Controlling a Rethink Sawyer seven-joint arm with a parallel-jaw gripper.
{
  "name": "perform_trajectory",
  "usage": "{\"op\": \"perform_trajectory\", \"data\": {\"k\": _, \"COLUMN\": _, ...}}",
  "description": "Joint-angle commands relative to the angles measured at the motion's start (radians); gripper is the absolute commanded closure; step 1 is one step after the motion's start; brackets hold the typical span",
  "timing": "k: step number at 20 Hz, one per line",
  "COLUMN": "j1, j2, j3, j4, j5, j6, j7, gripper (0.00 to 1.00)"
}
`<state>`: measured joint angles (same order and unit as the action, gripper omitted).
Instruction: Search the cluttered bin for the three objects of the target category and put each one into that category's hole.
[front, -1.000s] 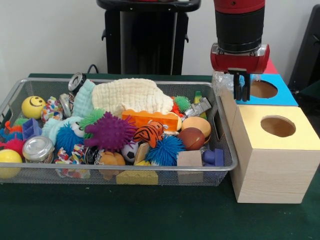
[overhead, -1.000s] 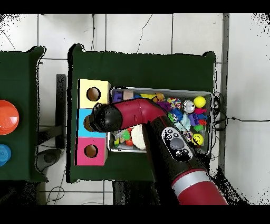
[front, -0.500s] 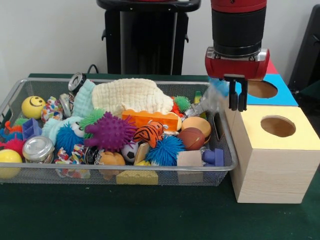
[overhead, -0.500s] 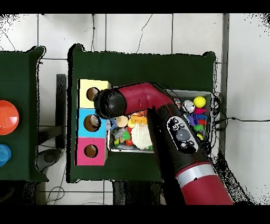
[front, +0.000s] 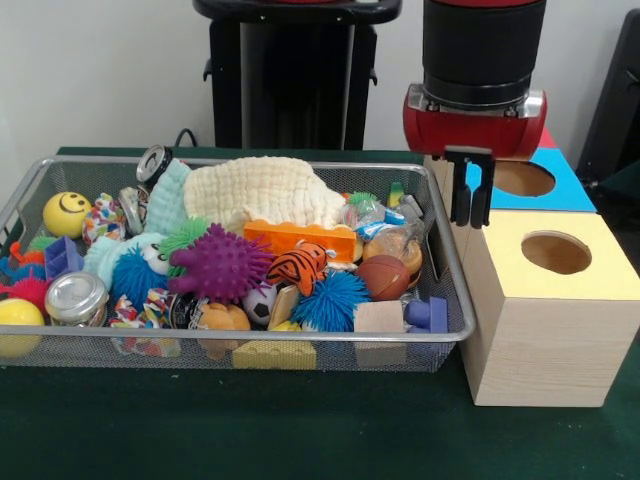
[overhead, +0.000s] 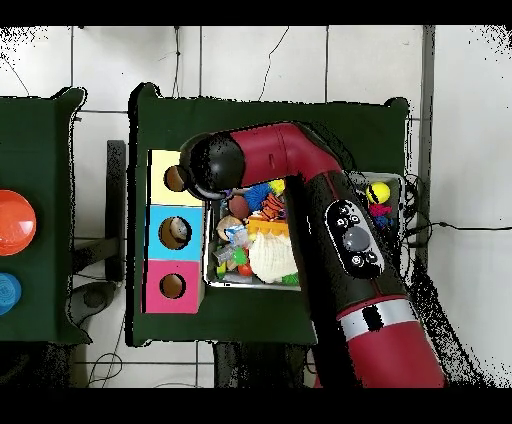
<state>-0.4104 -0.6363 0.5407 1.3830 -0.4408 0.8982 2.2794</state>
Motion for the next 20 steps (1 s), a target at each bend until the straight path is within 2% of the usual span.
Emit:
{"op": "perform_trajectory", "data": {"k": 1, "j1": -0.005, "j2": 0.011, "j3": 0.029, "j4": -0.051, "j5": -0.061, "j6": 0.053, "j7": -0.251, "gripper": 1.0}}
{"op": "perform_trajectory", "data": {"k": 4, "j1": -0.004, "j2": -0.047, "j3": 0.0, "j4": -0.01, "j5": -0.059, "j6": 0.056, "j7": -0.204, "gripper": 1.0}}
{"op": "perform_trajectory", "data": {"k": 8, "j1": 0.01, "j2": -0.222, "j3": -0.088, "j4": 0.109, "j5": -0.049, "j6": 0.09, "j7": -0.09, "gripper": 1.0}}
{"op": "perform_trajectory", "data": {"k": 10, "j1": 0.008, "j2": -0.268, "j3": -0.121, "j4": 0.161, "j5": -0.048, "j6": 0.06, "j7": -0.044, "gripper": 1.0}}
{"op": "perform_trajectory", "data": {"k": 17, "j1": -0.045, "j2": -0.366, "j3": -0.207, "j4": 0.353, "j5": -0.023, "j6": -0.1, "j7": 0.064, "gripper": 1.0}}
{"op": "perform_trajectory", "data": {"k": 20, "j1": -0.054, "j2": -0.36, "j3": -0.244, "j4": 0.381, "j5": -0.04, "j6": -0.17, "j7": 0.105, "gripper": 1.0}}
